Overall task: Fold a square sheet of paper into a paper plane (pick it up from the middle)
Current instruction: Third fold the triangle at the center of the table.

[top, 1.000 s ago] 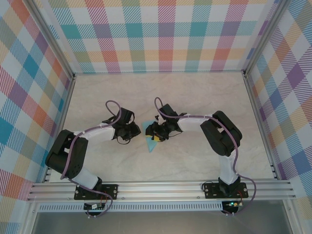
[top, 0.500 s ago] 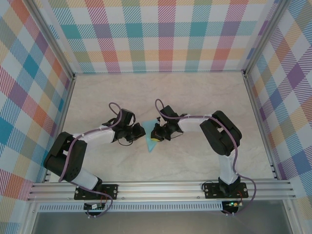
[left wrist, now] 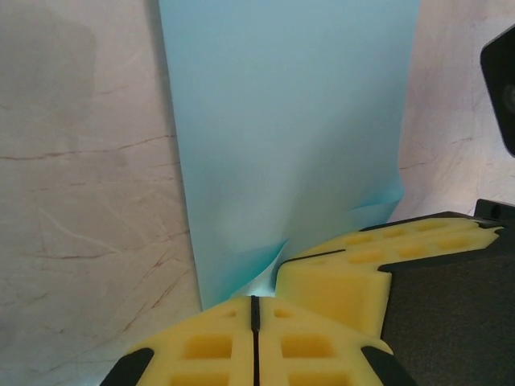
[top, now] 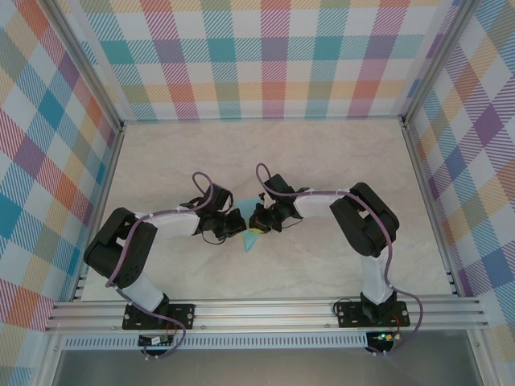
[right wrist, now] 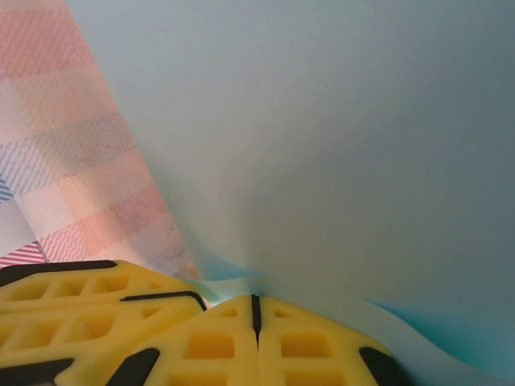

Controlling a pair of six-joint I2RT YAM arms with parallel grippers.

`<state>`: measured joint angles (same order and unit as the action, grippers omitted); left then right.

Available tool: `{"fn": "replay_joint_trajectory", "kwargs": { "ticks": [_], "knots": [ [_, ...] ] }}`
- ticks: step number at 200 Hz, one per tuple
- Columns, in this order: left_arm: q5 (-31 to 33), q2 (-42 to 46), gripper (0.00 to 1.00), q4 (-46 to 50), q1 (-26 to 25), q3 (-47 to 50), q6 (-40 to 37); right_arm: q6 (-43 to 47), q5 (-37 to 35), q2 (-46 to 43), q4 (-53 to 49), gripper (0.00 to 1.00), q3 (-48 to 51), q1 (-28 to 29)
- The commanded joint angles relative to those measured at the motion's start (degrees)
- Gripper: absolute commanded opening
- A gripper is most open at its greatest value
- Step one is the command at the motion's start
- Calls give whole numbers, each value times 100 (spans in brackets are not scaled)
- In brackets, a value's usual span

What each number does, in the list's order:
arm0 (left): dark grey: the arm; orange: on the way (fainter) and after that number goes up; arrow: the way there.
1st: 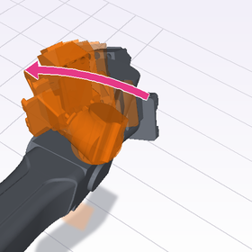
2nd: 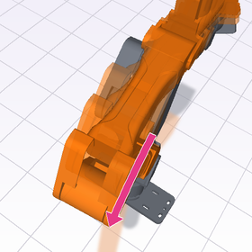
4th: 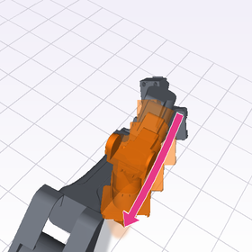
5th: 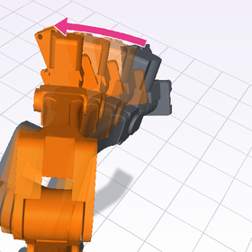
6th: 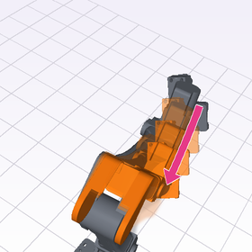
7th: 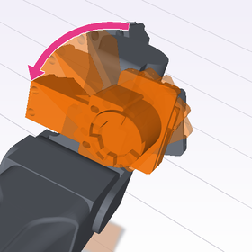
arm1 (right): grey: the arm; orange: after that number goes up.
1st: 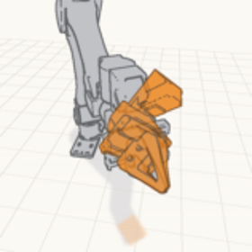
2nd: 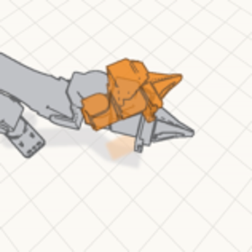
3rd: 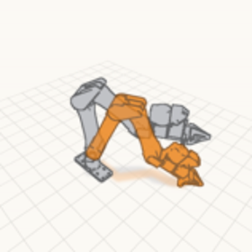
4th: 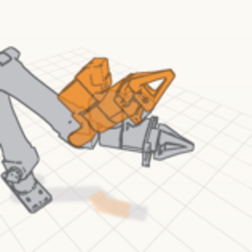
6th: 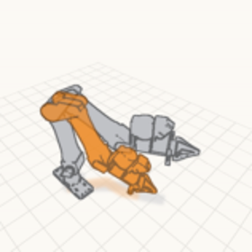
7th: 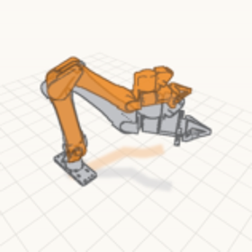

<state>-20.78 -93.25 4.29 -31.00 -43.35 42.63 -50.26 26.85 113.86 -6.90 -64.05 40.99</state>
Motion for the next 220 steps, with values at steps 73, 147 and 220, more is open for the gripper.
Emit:
{"fn": "replay_joint_trajectory", "kwargs": {
  "ticks": [73,147,220],
  "knots": [
    [627,-245,5,519,-64,-165,-71,129,-208,-159,60,4,349,26],
    [714,-237,4,591,-95,-104,-75,524,376,-849,524,6,794,120],
    [786,-206,4,564,-123,-33,0,539,549,-662,732,6,991,392]
  ]
}}
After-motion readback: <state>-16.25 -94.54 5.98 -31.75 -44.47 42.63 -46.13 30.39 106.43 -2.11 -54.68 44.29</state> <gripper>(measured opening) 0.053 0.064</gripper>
